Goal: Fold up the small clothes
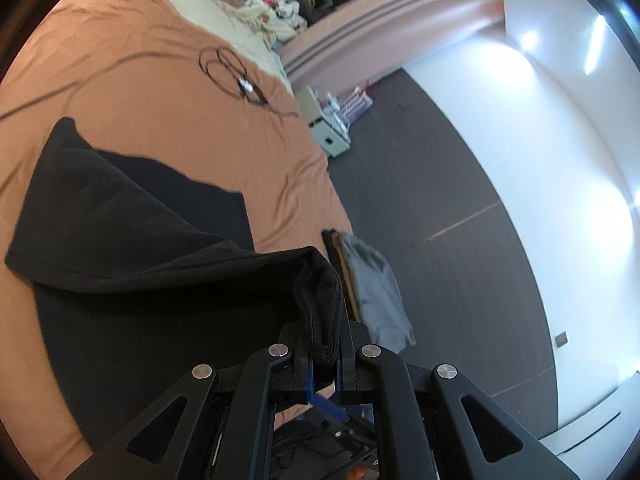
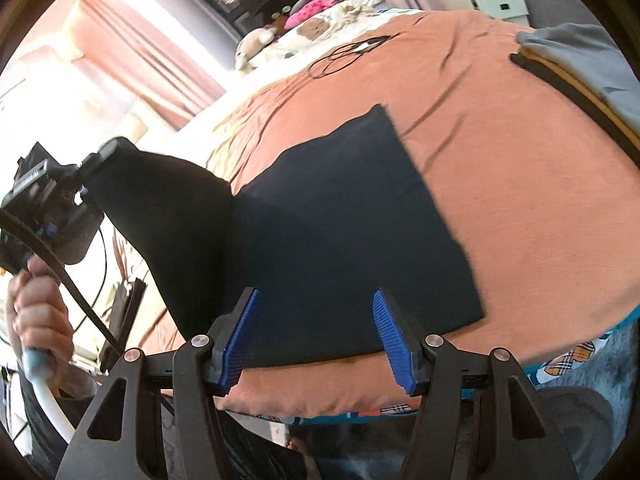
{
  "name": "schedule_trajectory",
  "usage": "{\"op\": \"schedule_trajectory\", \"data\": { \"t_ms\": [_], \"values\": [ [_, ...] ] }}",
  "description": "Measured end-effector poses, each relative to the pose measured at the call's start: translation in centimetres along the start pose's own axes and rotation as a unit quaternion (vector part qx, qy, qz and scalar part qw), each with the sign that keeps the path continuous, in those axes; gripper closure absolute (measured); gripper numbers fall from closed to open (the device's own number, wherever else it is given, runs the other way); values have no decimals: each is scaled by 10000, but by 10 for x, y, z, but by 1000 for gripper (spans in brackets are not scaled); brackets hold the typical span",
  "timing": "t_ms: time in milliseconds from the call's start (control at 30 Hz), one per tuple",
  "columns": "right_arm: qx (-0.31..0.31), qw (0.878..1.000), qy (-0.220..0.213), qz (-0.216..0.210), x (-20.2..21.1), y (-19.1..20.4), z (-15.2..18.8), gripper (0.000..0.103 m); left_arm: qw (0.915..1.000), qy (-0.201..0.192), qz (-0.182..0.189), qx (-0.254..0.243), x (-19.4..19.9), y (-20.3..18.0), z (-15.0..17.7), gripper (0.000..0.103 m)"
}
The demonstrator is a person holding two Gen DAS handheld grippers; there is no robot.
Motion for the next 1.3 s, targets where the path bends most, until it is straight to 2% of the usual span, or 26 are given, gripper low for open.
{"op": "schedule_trajectory", "data": {
  "t_ms": [233, 267, 300, 433, 500, 767, 967, 1100, 1300],
  "values": [
    [-189, 9998, -18, 93, 17, -17, 3, 46, 9986, 494, -42, -166, -55, -18, 23, 96],
    [-202, 9998, -18, 83, 17, -16, 3, 46, 9981, 552, -134, -227, -62, -20, 27, 94],
    [-219, 9997, -20, 64, 19, -17, 4, 46, 9974, 622, -212, -312, -70, -23, 33, 89],
    [-278, 9996, 29, 90, 20, -21, 5, 46, 9960, 844, 34, -299, -83, -27, 45, 46],
    [-310, 9994, 37, 127, 21, -24, 6, 46, 9963, 756, -114, -384, -78, -25, 46, 42],
    [-222, 9993, 163, 238, 16, -23, 1, 46, 9964, 567, -572, -262, -54, 9, 46, 41],
    [209, 9972, 567, 447, 1, -19, -5, 46, 9941, 469, -974, -69, -37, 46, 50, 41],
    [637, 9912, 951, 669, -12, -15, -12, 46, 9897, 395, -1374, 58, -22, 76, 59, 41],
    [1327, 9779, 1366, 857, -31, -2, -21, 48, 9827, 382, -1765, 409, -10, 119, 72, 41]
  ]
}}
Point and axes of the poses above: each gripper's, at about its wrist camera, not at the fingertips, and x roughly against the way its jaws point, y to its left, z to its underside, the point moved 5 cm from there along -x, roughly the way its jaws point, and after that the axes turned 13 degrees about -z, right-handed, at the moved point
